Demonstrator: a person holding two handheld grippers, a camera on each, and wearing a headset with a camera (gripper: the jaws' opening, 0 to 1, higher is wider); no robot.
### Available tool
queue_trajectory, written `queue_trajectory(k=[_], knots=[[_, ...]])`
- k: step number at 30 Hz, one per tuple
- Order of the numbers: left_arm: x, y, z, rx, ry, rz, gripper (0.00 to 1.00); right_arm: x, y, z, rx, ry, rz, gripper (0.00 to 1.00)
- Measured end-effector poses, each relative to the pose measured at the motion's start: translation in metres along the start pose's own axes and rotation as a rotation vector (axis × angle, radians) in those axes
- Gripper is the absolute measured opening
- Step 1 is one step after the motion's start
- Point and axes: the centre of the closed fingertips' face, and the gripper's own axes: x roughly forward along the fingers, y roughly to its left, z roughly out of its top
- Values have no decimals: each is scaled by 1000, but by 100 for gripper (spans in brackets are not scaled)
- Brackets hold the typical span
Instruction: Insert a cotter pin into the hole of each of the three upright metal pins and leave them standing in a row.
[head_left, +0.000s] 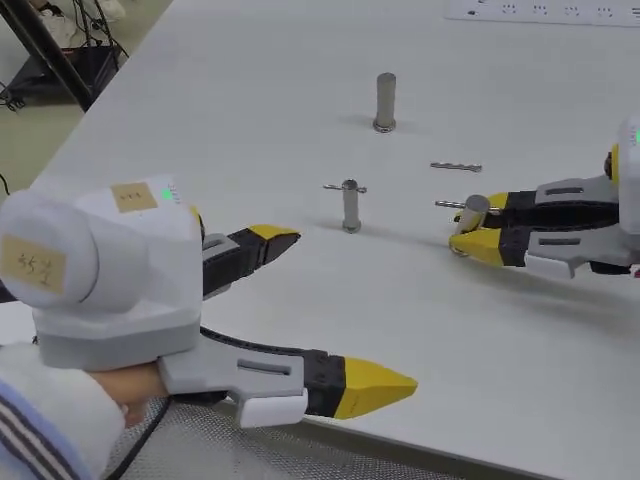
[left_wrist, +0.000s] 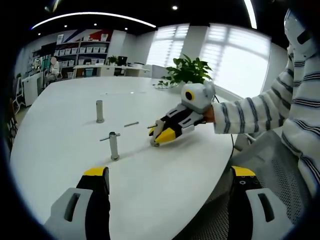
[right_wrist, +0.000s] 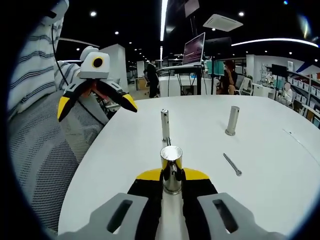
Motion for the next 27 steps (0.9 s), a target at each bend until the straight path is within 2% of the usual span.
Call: queue_trajectory(k=[5,8,10,12,15,18,21,24,27], knots=[[-3,1,-1,-1,0,7,99,-3,-2,2,32,-14,-12,14],[-3,2,1,-3,-6,11,99,-10,-6,7,36,-17,-49,19],[-4,2,3,0,-11,11,99,-16,-9,15,57,-55,-72,22],[-5,3,6,2,-17,11,99,-21,-9,20,67,-70,-88,26],[-7,3,11,9,-31,10,99,-31,-5,36,91,-109,-113,31],[-8,4,15,15,-43,11,99,-41,-7,38,117,-131,-141,38],[-10,6,19,11,-58,17,99,-48,-3,49,145,-152,-157,46],[-12,7,22,12,-69,18,99,-59,-4,58,170,-188,-205,48],[-13,8,24,16,-72,20,99,-68,-3,63,211,-216,-232,53]])
